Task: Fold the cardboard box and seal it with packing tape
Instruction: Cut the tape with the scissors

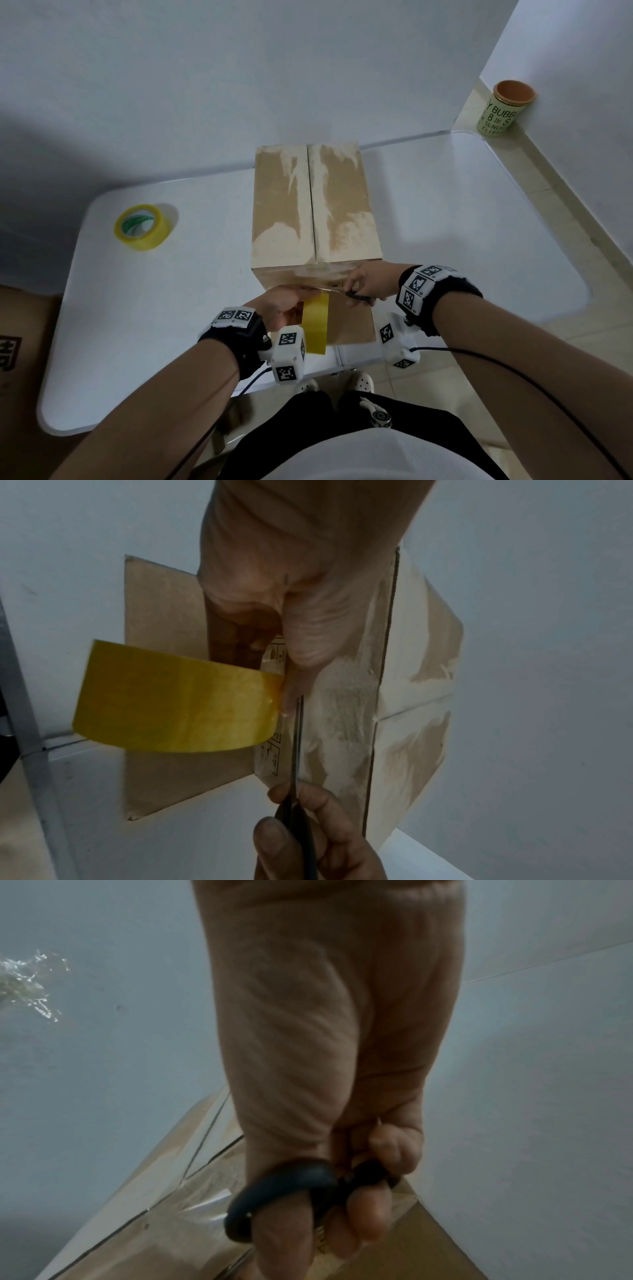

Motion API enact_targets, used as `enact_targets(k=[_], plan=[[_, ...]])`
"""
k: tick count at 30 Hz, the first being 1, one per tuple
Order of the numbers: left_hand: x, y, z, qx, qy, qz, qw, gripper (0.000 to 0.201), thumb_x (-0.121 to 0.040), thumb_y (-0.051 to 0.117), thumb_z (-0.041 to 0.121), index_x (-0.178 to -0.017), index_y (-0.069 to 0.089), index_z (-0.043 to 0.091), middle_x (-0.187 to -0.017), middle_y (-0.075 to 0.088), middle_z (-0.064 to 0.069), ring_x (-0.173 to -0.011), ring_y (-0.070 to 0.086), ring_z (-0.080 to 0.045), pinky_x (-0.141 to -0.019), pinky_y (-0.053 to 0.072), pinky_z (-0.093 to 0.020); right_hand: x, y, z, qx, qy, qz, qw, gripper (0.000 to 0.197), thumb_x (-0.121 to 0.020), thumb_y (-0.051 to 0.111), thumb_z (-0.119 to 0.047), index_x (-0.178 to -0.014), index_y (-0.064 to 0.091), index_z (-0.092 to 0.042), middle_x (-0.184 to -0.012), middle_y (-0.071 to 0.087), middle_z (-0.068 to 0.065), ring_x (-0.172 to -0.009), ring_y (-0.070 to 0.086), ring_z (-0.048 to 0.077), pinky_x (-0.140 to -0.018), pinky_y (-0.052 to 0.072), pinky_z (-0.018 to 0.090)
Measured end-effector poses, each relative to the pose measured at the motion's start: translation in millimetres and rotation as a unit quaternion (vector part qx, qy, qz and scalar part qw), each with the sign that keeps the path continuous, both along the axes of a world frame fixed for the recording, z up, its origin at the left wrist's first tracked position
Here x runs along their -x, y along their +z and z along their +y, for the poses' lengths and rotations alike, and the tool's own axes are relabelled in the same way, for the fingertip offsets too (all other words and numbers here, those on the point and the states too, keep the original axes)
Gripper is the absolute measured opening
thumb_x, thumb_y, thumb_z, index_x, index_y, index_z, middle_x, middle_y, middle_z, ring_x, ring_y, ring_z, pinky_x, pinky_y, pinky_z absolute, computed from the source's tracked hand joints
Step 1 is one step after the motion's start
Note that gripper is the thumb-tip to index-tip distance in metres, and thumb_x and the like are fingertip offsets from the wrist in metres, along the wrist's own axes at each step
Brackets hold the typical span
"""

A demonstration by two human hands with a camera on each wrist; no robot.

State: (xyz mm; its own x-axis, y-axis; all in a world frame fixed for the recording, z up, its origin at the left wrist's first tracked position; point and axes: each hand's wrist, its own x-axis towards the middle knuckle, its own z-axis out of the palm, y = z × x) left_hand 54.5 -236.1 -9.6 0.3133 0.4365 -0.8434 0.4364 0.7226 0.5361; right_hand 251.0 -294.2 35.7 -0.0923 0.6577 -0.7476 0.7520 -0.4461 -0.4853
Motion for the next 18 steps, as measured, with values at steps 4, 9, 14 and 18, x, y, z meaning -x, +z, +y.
enact_targets(k=[4,9,14,18], plan=[[2,-1,2,0.004,-0.023,0.009,1.000,0.010,-0.085,0.072,0.016,-0.091,0.068,0.010,-0.076,0.070,-0.008,-0.067,0.066,-0.022,-0.059,0.057,-0.031,1,2,0,0.018,-0.007,0.011,1.000,0.032,-0.085,0.071,-0.026,-0.113,0.063,-0.014,-0.080,0.071,0.009,-0.052,0.050,0.008,-0.036,0.033,0.007],[10,5,9,0.007,-0.101,0.026,0.995,0.025,-0.083,0.074,0.025,-0.102,0.068,0.011,-0.080,0.072,-0.005,-0.072,0.068,-0.019,-0.059,0.056,-0.028,-1,14,0,0.078,0.009,-0.020,0.997,0.037,-0.086,0.067,-0.039,-0.111,0.062,-0.013,-0.070,0.053,-0.004,-0.063,0.047,0.009,-0.062,0.042,0.020],[12,14,26,0.021,-0.193,0.060,0.979,0.037,-0.081,0.077,0.027,-0.112,0.068,0.009,-0.109,0.071,-0.011,-0.103,0.067,-0.026,-0.093,0.053,-0.039,-36,-13,-26,0.116,-0.039,-0.141,0.982,0.015,-0.083,0.068,-0.029,-0.091,0.062,-0.018,-0.103,0.067,0.005,-0.091,0.061,0.022,-0.089,0.053,0.037],[6,12,21,-0.017,-0.184,0.049,0.982,0.022,-0.088,0.069,0.013,-0.110,0.069,0.009,-0.103,0.070,-0.006,-0.092,0.065,-0.020,-0.076,0.055,-0.031,-46,-25,-44,0.096,-0.174,-0.158,0.967,0.020,-0.085,0.067,-0.020,-0.070,0.054,-0.017,-0.076,0.056,-0.002,-0.068,0.057,0.014,-0.059,0.046,0.023]])
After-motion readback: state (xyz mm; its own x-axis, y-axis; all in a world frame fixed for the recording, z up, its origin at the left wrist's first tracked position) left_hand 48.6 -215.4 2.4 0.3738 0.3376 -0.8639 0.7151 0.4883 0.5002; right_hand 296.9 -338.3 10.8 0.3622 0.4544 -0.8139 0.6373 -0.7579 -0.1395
